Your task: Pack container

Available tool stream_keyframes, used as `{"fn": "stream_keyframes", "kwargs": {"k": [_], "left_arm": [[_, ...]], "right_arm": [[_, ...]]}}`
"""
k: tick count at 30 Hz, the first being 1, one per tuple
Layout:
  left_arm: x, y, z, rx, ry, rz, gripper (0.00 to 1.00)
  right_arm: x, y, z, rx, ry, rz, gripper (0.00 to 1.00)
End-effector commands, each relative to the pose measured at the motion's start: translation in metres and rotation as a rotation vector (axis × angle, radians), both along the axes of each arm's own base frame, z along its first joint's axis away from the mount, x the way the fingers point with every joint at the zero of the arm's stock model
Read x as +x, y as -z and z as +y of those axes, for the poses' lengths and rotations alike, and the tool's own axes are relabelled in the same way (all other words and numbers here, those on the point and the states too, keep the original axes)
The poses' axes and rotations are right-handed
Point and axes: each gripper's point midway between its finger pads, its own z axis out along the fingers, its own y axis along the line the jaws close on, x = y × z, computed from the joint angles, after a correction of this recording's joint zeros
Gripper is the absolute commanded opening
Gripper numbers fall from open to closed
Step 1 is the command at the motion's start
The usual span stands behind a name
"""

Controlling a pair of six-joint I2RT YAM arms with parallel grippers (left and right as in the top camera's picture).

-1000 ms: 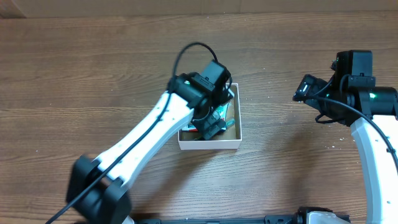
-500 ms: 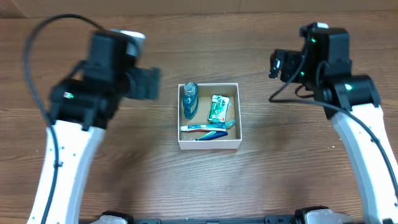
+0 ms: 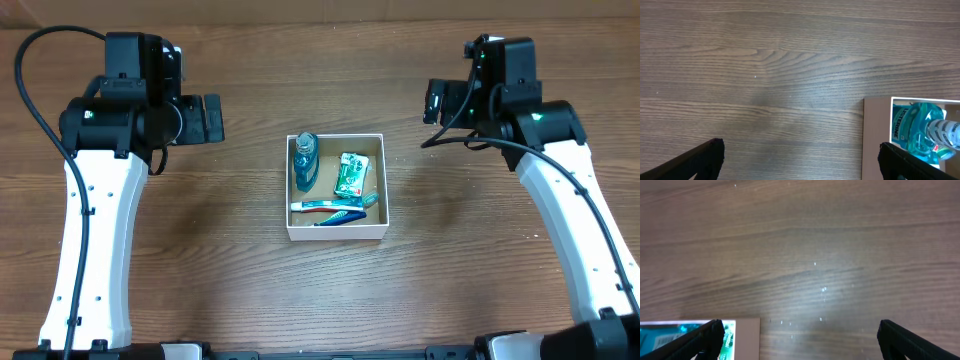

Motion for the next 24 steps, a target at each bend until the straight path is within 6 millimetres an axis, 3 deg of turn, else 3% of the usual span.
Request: {"fn": "stream_keyframes", "kwargs": {"k": [1, 7, 13, 17, 24], "left_arm": [[-0.025, -0.023, 0.004, 0.012, -0.014, -0.081, 1.00], [-0.083, -0.015, 0.004, 0.008, 0.004, -0.257, 1.00], [-0.160, 0.014, -0.001, -0.075, -0.020, -0.368, 1.00], [-0.174, 0.022, 0.001, -0.093, -0.044, -0.414, 1.00], [-0.182, 0.037, 0.001, -0.088, -0.048, -0.347, 1.00]], "right_arm": [[-0.024, -0.043, -0.004, 0.045, 0.041, -0.115, 1.00], [-0.075, -0.046, -0.012, 0.076, 0.046, -0.245, 1.00], [-0.147, -0.006, -0.023, 0.111, 0.068, -0.295, 1.00], [-0.175, 0.004, -0.027, 0.110, 0.067, -0.291, 1.00], [-0.178, 0.010, -0.027, 0.104, 0.068, -0.263, 1.00]]}}
